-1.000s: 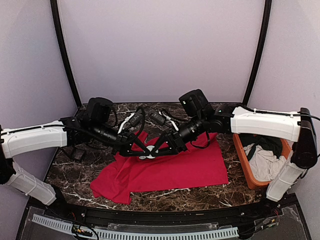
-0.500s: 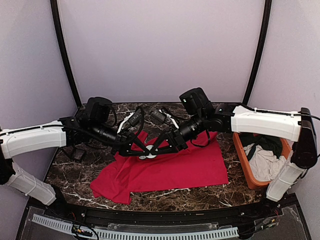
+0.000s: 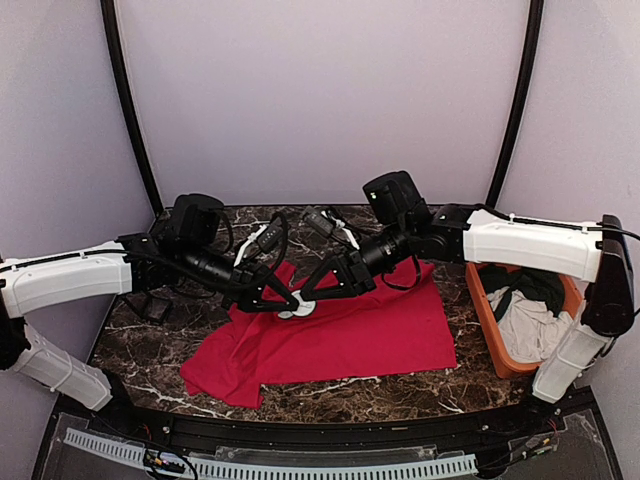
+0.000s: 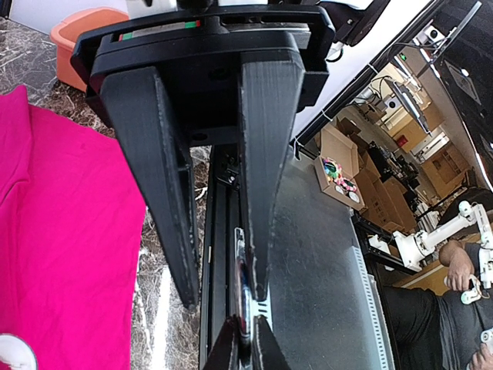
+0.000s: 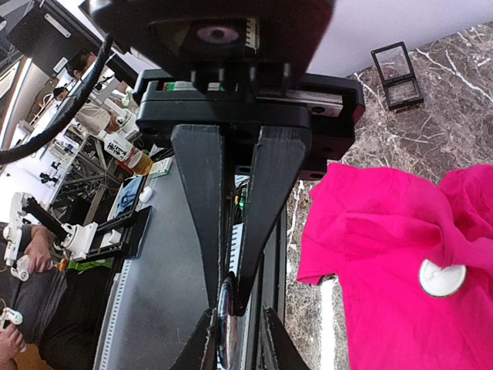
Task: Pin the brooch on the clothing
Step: Pass from the left arm to the right
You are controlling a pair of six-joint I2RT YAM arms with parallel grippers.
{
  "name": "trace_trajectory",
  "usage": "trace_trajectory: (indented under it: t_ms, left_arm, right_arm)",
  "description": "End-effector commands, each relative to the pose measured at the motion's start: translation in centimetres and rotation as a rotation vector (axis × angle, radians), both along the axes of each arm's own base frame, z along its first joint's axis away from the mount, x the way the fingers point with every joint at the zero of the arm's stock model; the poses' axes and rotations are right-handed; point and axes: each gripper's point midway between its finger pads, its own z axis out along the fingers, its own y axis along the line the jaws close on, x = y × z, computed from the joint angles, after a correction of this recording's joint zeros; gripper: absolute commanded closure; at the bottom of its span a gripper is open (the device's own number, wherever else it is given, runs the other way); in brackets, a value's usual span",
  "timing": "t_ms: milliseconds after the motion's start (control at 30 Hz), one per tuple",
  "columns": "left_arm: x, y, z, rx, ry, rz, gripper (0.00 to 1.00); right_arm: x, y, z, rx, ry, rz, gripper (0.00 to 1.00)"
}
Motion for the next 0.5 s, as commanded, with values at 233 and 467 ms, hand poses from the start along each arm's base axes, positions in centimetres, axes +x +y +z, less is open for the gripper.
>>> trace_trajectory:
  t_ms: [233, 467]
  left_arm:
    - [-0.8, 0.3, 0.4, -0.017, -0.005, -0.016, 0.88]
    - [-0.5, 0.5, 2.1, -0.083, -0.048, 0.03, 0.39]
  right_arm:
    - [-0.2, 0.3, 1.1, 0.033, -0.015, 0.035, 1.0]
    - [0.1, -0.2, 1.7, 0.06, -0.082, -0.006, 1.0]
